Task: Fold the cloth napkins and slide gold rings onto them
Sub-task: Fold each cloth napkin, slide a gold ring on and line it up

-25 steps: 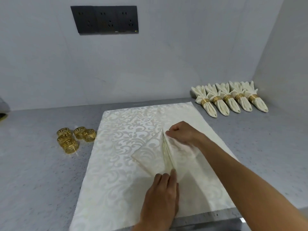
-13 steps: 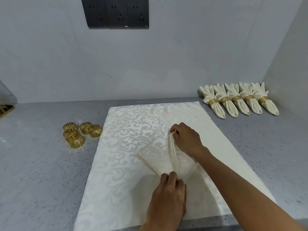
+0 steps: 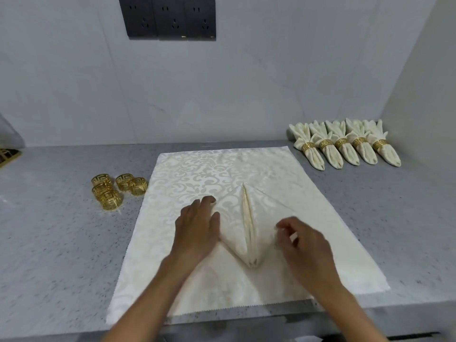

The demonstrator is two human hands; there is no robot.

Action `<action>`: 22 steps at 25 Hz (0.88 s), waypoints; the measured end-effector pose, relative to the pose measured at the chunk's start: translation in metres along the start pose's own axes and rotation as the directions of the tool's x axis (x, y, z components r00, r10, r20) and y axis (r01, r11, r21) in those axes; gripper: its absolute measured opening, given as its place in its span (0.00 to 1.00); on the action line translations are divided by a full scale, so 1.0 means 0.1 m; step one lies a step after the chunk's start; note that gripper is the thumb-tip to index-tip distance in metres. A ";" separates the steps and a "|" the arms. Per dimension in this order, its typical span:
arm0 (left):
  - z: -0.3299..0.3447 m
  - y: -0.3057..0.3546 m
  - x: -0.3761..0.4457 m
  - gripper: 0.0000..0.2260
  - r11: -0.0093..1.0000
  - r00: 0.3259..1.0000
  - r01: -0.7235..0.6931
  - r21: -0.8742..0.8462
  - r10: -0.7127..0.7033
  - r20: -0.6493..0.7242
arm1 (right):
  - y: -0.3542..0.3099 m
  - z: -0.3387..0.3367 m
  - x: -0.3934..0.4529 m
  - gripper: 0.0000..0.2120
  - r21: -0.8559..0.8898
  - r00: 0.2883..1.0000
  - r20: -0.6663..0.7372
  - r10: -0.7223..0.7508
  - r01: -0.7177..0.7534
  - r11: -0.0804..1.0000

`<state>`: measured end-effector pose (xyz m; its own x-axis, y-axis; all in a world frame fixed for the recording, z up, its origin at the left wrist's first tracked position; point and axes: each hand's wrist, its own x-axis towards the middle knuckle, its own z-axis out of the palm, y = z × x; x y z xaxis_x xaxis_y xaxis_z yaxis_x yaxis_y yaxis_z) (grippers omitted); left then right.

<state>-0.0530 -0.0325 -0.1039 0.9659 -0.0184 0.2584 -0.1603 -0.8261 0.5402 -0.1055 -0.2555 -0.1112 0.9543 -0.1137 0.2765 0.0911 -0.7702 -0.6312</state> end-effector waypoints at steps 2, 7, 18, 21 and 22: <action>-0.01 -0.06 0.04 0.16 0.990 0.986 0.022 0.136 -0.044 0.161 | -0.04 0.06 -0.23 0.06 -0.048 0.999 0.045 -0.028 0.030 0.998; -0.16 0.08 -0.30 0.14 0.984 0.967 0.103 -0.146 -0.065 0.248 | 0.07 0.04 0.10 0.11 -0.077 0.999 0.043 0.001 0.002 0.997; -0.02 0.26 -0.74 0.17 0.982 0.962 -0.016 -0.189 0.067 0.264 | 0.25 0.04 0.09 0.12 -0.222 0.960 0.169 -0.222 0.257 0.941; -0.01 0.22 -0.72 0.15 0.986 0.970 -0.004 -0.168 0.044 0.238 | 0.22 0.13 0.06 0.11 -0.230 0.966 0.132 -0.224 0.250 0.941; 0.00 0.21 -0.70 0.15 0.987 0.973 -0.009 -0.162 0.045 0.224 | 0.20 0.16 0.04 0.11 -0.237 0.969 0.131 -0.211 0.238 0.942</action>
<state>-0.1238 -0.0482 -0.1106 0.9786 -0.1817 0.0965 -0.1995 -0.7240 0.6603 -0.0949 -0.2617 -0.1340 0.9424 0.1349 0.3061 0.2450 -0.9013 -0.3572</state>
